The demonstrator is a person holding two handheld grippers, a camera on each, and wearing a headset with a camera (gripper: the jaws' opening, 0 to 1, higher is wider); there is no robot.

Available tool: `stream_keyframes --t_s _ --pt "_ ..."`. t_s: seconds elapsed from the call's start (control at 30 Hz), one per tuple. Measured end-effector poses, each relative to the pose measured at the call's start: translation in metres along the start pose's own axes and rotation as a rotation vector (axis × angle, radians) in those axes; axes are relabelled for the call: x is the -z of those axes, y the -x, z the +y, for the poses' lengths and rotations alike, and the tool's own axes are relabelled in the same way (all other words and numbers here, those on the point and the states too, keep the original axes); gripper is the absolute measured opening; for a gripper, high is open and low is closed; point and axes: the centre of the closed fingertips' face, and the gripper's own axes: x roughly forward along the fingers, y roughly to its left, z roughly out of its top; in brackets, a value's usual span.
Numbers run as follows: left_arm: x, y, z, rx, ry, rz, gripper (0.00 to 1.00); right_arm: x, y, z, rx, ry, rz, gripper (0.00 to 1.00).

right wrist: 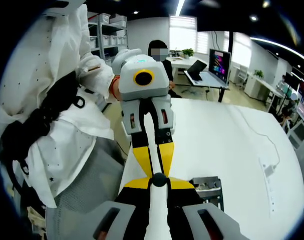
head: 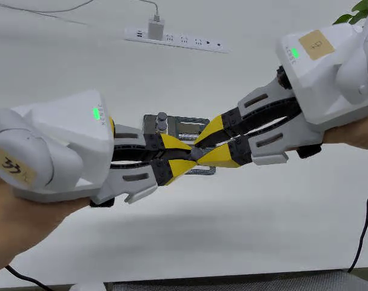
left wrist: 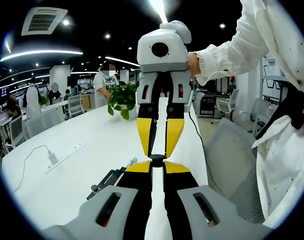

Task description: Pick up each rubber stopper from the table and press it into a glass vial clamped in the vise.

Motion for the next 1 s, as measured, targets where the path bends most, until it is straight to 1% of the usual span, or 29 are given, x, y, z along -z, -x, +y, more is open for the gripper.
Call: stream_keyframes --t_s 0.13,0.23,0.3,0.33,0.4,0.53,0.6,0.8,0.9,1.0 --pt "0.0009 0.0001 -0.0013 0.008 0.002 0.003 0.03 0.0 -0.0004 0.0015 -0.006 0.009 0.008 0.07" --pt "0.0014 0.0004 -0.0013 0.01 0.006 0.002 0.03 -0.0008 -0.0007 0.003 -0.001 0.017 0.015 0.07" --pt "0.0009 0.001 0.0 0.007 0.017 -0.003 0.03 -0.0024 -0.0006 0.0027 0.008 0.021 0.012 0.07" --pt "0.0007 0.0013 0.0002 0.01 0.03 -0.007 0.03 -0.003 -0.0008 0.0029 0.01 0.015 0.01 0.06" --pt "0.0005 0.0013 -0.0001 0.012 0.035 -0.009 0.03 -0.0031 -0.0005 0.0028 0.007 0.021 0.011 0.06" --pt "0.0029 -0.0009 -0.0022 0.022 0.029 0.005 0.03 0.0018 -0.0015 0.002 -0.005 0.021 0.037 0.06" --pt "0.0037 -0.0011 -0.0031 0.026 0.029 0.01 0.03 0.0031 -0.0021 0.0017 -0.011 0.033 0.042 0.06" --pt "0.005 -0.0009 -0.0037 0.032 0.031 0.014 0.03 0.0044 -0.0032 0.0013 -0.014 0.028 0.046 0.06" --pt "0.0059 -0.0007 -0.0025 0.032 0.031 0.018 0.03 0.0047 -0.004 -0.0001 -0.01 0.052 0.045 0.06" --pt "0.0056 0.0 -0.001 0.03 0.032 0.016 0.03 0.0035 -0.0041 -0.0016 -0.006 0.056 0.039 0.06"
